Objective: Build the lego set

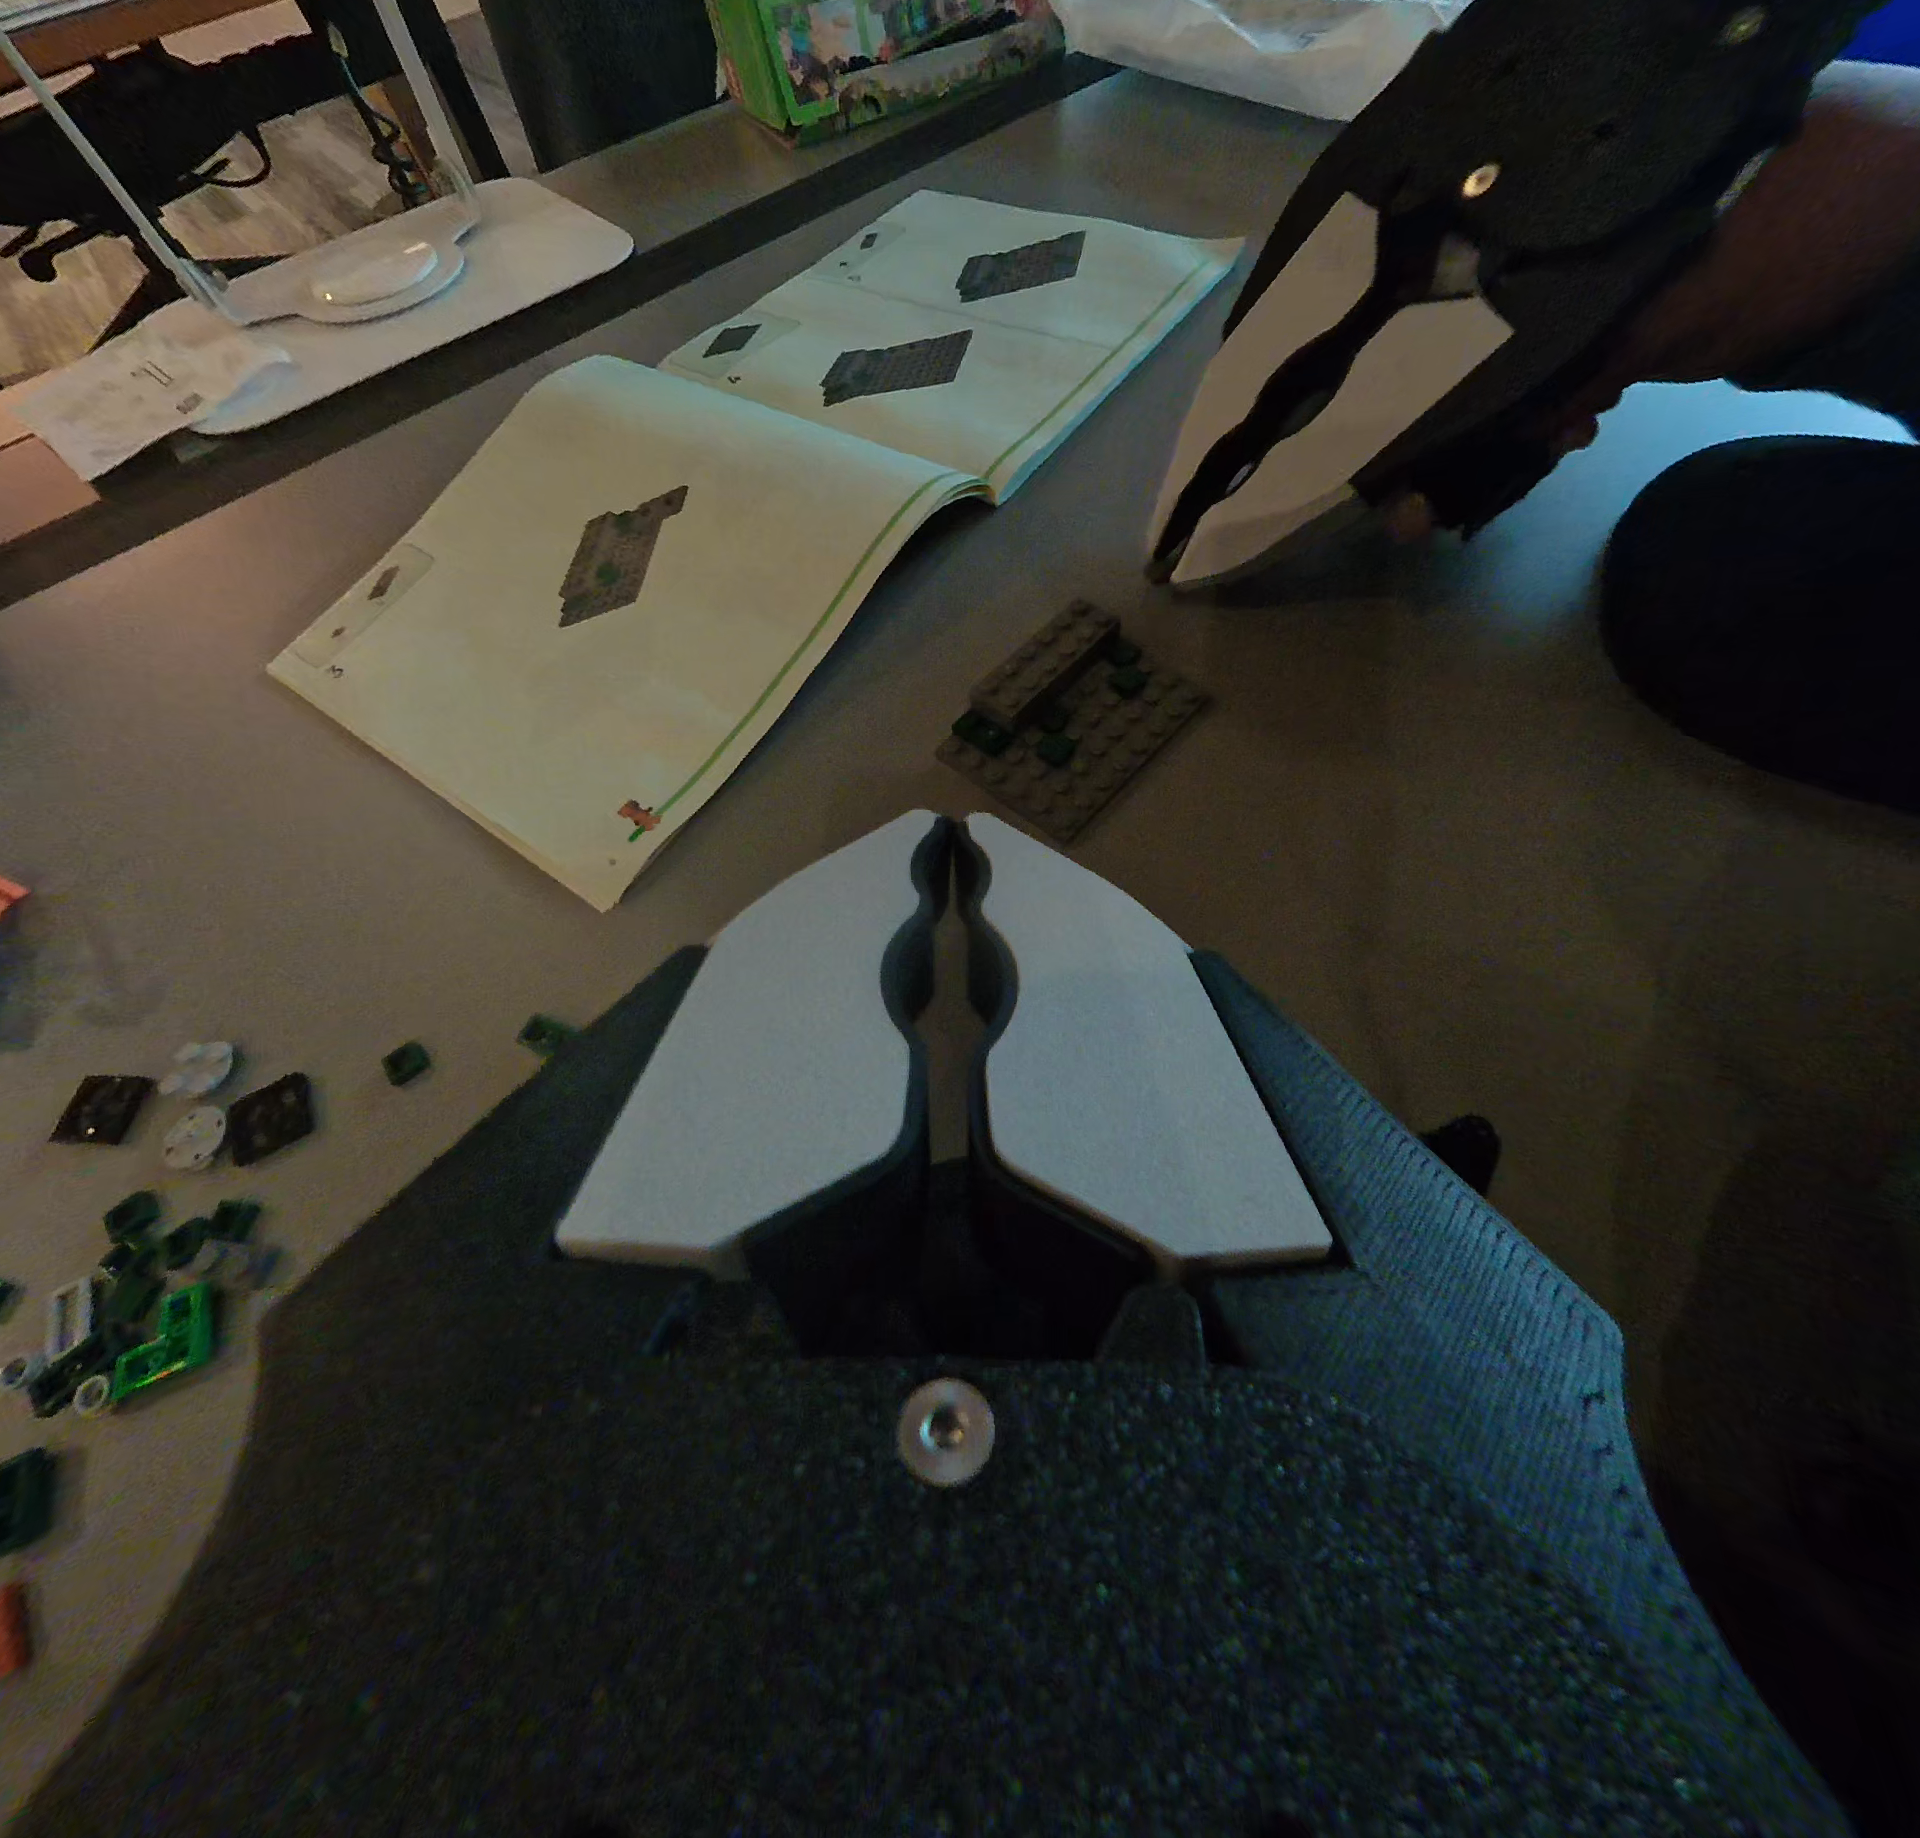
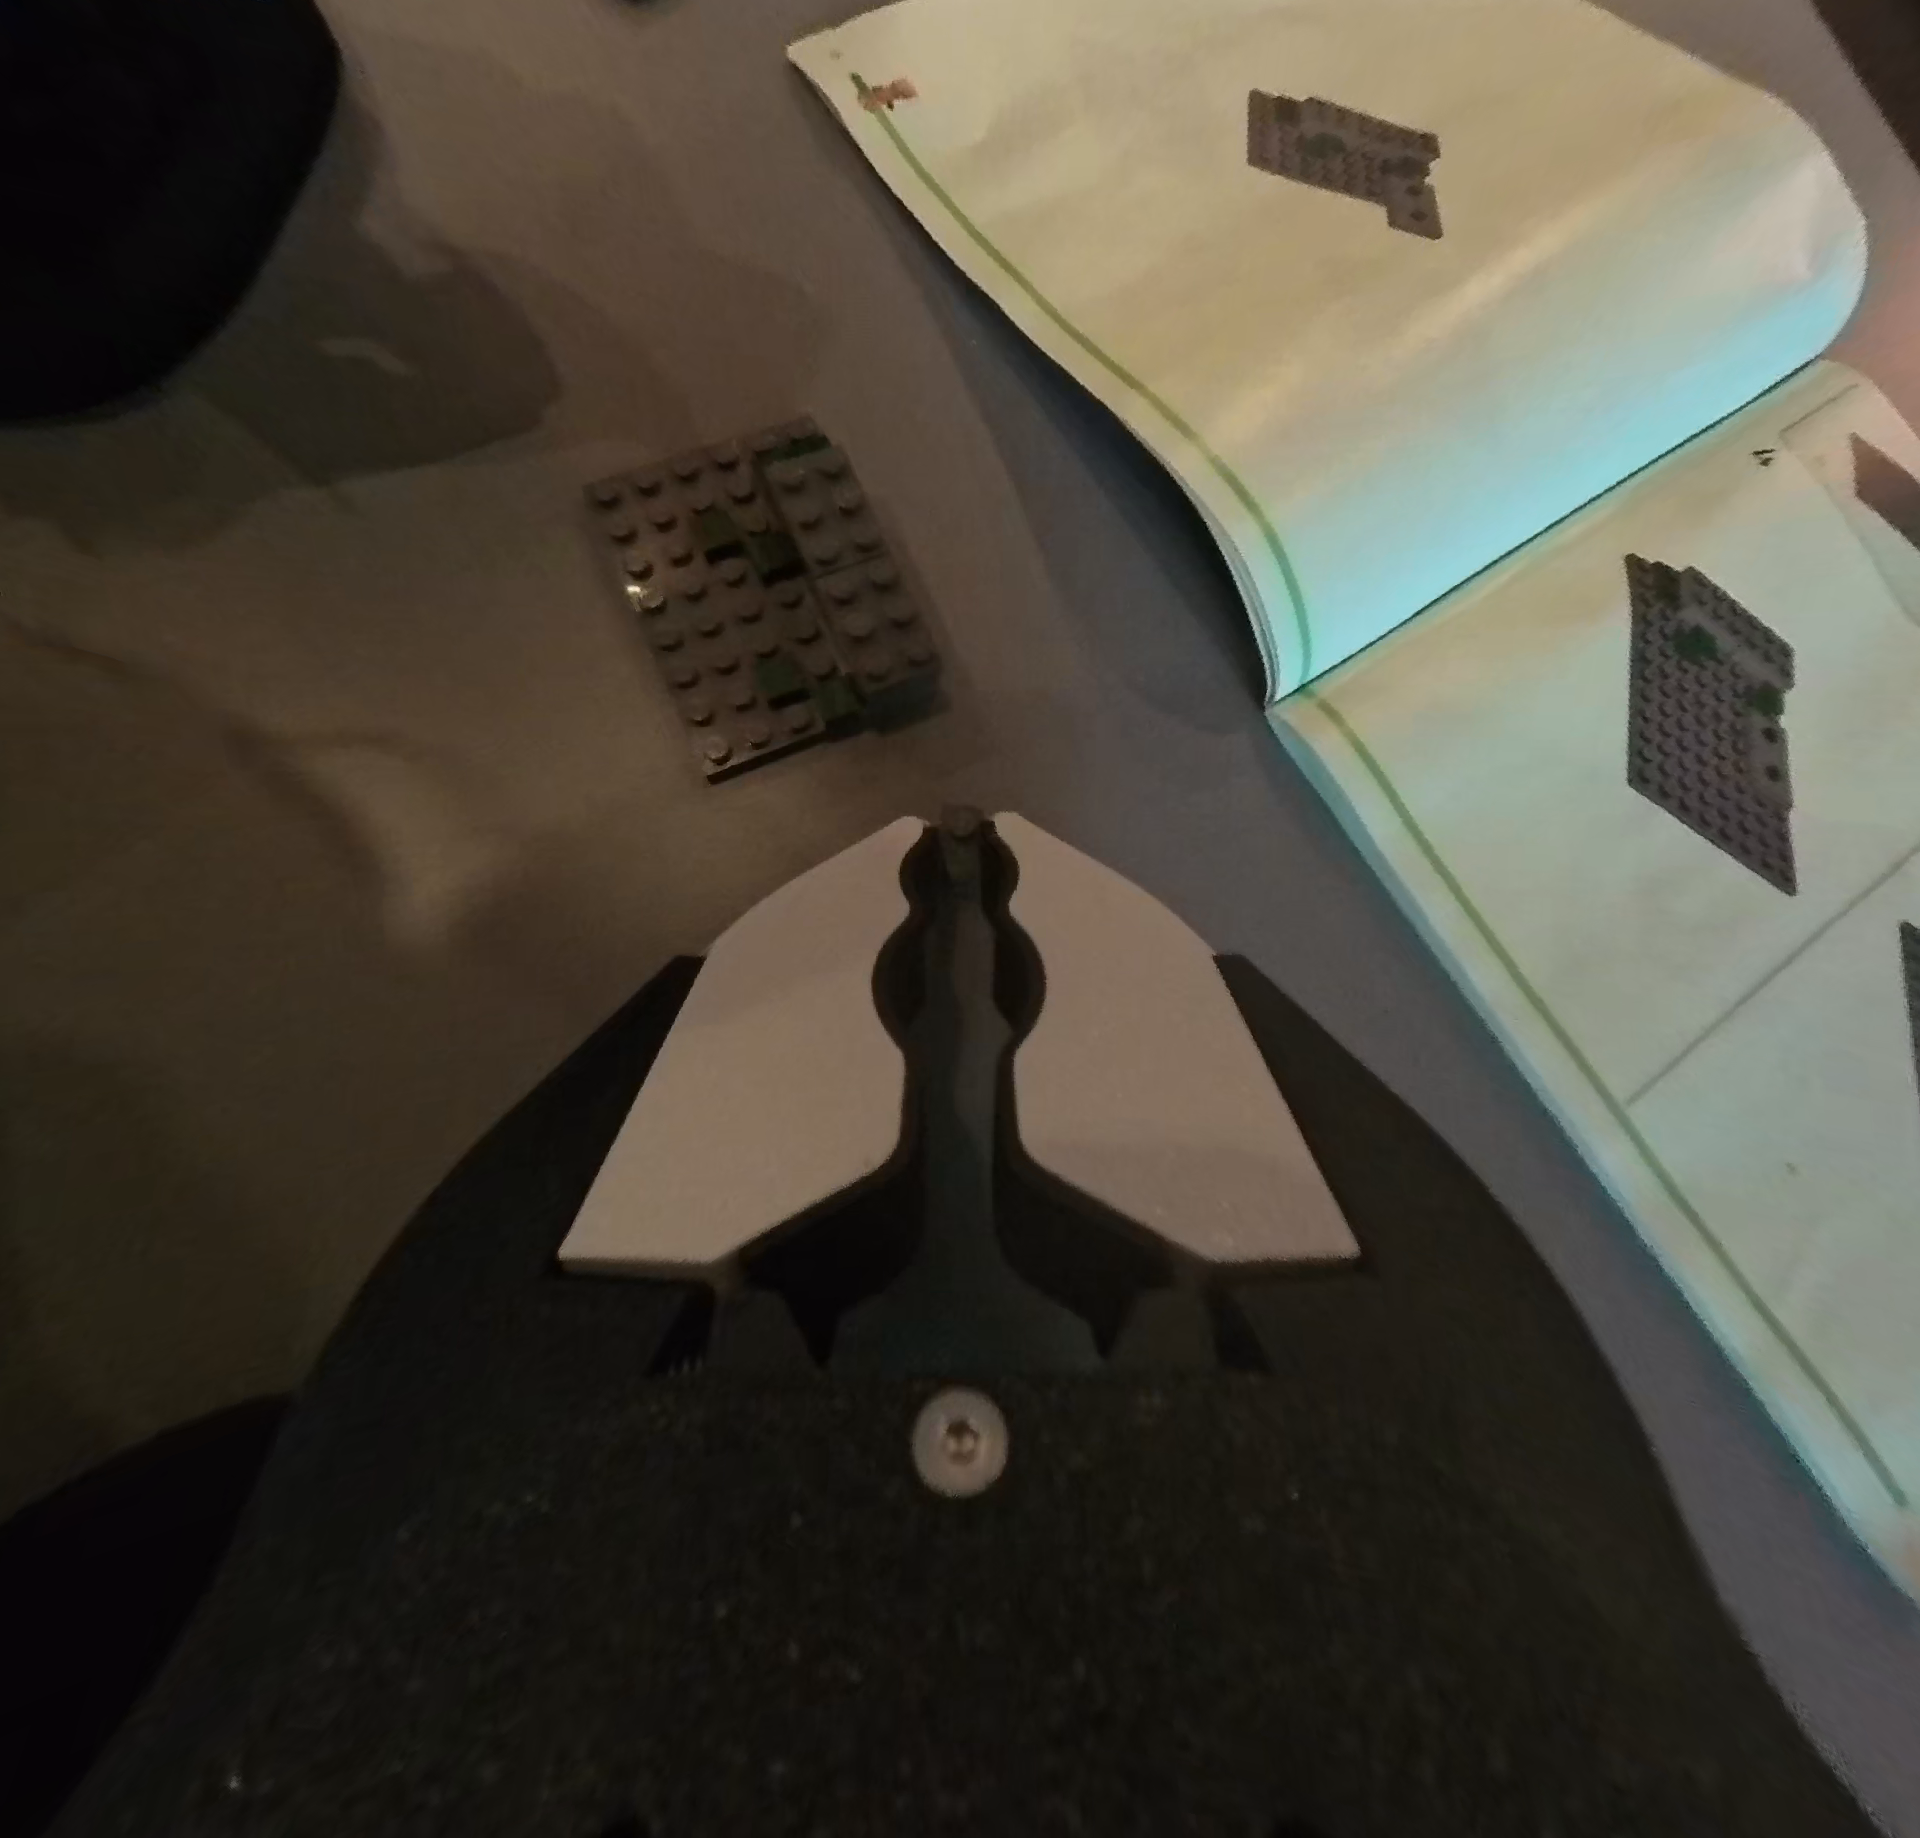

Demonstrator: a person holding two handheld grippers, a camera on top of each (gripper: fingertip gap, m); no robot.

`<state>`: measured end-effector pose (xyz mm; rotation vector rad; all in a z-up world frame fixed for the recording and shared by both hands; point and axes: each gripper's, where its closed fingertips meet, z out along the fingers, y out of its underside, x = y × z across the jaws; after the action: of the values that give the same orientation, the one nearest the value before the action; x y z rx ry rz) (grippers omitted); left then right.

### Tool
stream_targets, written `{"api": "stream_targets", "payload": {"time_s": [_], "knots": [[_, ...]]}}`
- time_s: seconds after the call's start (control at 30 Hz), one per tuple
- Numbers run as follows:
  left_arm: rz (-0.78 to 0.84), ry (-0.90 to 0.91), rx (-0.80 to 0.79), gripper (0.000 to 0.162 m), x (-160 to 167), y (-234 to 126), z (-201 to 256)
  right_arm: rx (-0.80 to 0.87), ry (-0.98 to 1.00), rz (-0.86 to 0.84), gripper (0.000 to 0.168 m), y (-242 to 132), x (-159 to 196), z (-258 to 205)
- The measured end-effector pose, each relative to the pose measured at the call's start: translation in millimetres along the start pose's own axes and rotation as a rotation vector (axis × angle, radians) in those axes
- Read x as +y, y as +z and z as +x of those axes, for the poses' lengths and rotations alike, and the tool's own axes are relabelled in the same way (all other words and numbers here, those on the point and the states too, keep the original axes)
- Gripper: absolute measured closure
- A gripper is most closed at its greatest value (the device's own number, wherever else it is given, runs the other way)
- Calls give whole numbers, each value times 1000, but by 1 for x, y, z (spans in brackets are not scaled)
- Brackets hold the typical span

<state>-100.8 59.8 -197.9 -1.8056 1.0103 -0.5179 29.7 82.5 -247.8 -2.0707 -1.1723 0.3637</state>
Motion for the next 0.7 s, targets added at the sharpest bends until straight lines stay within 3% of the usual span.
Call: {"api": "stream_targets", "payload": {"time_s": [0.3, 0.53, 0.7], "knots": [[34, -68, 2, 152, -10, -10, -21, -42, 89, 170, 161, -20, -21, -3], [-4, -14, 150, 144, -16, 5, 1, -68, -8, 198, 161, -23, -29, -19], [-36, 38, 324, 141, -17, 16, 41, -143, -85, 272, 161, -30, -44, -45]]}}
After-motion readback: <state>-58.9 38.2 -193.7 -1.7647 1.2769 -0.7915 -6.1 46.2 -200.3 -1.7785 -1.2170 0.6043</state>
